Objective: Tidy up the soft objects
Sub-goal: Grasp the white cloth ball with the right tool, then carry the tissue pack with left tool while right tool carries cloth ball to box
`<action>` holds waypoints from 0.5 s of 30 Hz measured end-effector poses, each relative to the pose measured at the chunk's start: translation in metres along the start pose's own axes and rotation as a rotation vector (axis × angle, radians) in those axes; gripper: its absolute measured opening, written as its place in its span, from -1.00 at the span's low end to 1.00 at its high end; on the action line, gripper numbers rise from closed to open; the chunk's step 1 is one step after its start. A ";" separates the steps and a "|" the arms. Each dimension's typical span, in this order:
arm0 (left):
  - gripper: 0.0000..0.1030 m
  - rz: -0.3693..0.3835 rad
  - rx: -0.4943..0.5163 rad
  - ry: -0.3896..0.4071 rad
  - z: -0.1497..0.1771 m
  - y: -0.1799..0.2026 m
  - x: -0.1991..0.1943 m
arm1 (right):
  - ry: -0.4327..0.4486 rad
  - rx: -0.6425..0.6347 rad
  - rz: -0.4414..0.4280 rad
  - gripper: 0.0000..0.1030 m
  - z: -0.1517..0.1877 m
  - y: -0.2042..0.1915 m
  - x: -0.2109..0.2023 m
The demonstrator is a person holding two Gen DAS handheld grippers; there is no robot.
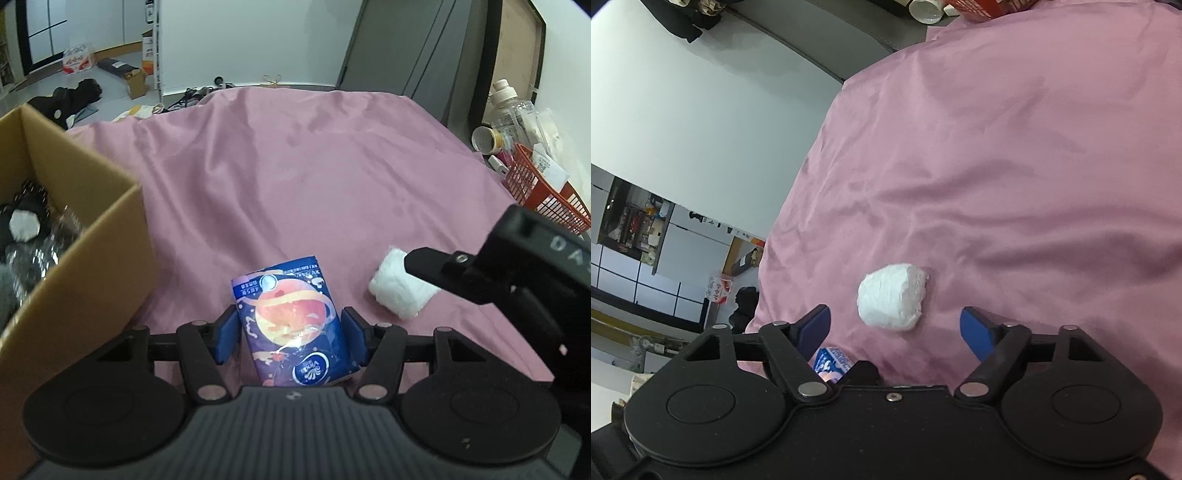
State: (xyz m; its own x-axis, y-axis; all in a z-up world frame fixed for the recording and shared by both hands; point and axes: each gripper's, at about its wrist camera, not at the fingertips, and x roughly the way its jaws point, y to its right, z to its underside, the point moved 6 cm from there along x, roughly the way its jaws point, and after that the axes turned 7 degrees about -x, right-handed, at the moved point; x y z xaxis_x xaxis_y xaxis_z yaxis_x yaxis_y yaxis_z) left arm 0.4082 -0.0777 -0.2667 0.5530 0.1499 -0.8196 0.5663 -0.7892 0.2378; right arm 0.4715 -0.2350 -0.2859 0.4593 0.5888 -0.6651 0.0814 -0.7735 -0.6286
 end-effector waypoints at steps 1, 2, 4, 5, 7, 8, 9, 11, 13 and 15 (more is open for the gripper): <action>0.12 0.002 0.003 -0.004 -0.002 -0.001 0.001 | 0.002 -0.002 0.002 0.41 -0.001 -0.001 0.003; 0.12 0.004 0.005 -0.007 -0.003 -0.002 0.002 | 0.004 -0.002 0.002 0.36 -0.001 -0.001 0.005; 0.12 0.000 0.011 -0.014 -0.008 -0.004 0.003 | 0.005 -0.004 0.004 0.28 -0.002 -0.003 0.009; 0.12 0.000 0.015 -0.016 -0.010 -0.005 0.003 | 0.005 -0.004 0.007 0.23 -0.002 -0.003 0.011; 0.12 0.008 0.026 -0.026 -0.012 -0.006 0.002 | 0.009 -0.005 0.015 0.09 -0.002 -0.004 0.015; 0.12 0.012 0.033 -0.030 -0.012 -0.006 0.001 | 0.007 -0.006 0.020 -0.12 -0.002 -0.004 0.016; 0.12 0.016 0.038 -0.036 -0.012 -0.007 0.000 | 0.003 -0.006 0.030 -0.16 -0.002 -0.003 0.017; 0.12 0.022 0.041 -0.045 -0.012 -0.007 -0.003 | 0.007 0.005 0.029 -0.19 -0.003 -0.001 0.016; 0.12 0.032 0.042 -0.042 -0.012 -0.007 -0.008 | 0.010 -0.009 0.035 -0.20 -0.001 -0.002 0.011; 0.12 0.039 0.048 -0.034 -0.011 -0.008 -0.015 | 0.007 -0.018 0.033 -0.20 0.000 -0.004 0.006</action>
State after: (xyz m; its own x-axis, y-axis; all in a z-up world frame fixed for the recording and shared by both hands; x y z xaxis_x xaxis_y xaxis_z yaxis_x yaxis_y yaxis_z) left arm 0.4024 -0.0675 -0.2508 0.5530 0.0986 -0.8274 0.5144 -0.8216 0.2459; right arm 0.4740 -0.2279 -0.2877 0.4685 0.5613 -0.6823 0.0822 -0.7966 -0.5989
